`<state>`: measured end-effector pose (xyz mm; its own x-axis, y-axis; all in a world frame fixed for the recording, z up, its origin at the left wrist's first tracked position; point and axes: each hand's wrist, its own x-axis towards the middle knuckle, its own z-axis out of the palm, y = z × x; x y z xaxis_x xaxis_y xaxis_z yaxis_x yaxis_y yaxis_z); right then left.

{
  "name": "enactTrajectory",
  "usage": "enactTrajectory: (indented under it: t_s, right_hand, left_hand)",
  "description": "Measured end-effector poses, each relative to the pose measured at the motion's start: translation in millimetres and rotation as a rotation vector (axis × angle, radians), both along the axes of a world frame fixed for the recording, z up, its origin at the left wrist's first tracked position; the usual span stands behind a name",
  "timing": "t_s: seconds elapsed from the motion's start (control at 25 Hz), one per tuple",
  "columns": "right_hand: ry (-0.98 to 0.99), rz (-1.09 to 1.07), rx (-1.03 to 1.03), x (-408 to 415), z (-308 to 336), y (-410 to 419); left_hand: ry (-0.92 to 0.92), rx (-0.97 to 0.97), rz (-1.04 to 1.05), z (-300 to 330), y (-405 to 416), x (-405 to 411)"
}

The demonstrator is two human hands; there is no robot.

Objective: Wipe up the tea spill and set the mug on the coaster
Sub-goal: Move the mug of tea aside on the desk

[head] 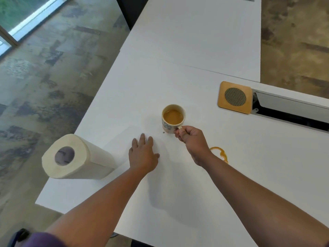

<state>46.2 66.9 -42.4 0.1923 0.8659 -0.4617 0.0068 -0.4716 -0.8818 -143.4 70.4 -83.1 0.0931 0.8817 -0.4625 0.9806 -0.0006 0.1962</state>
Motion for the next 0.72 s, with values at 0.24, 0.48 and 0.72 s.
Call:
enactTrajectory:
  t_s: [0.24,0.48,0.72]
  right_hand:
    - [0.003,0.011,-0.004,-24.5,-6.0,43.5]
    - [0.003,0.007,-0.008,-40.5,-10.1,70.0]
    - [0.021,-0.019,-0.014,-51.2,-13.0,81.4]
  left_hand:
    - [0.011,-0.057,0.073,-8.8,19.2,-12.9]
    - [-0.035,-0.059,0.084,-13.7,24.3,-16.5]
    - [-0.057,-0.054,0.072,-17.4,25.9,-19.5]
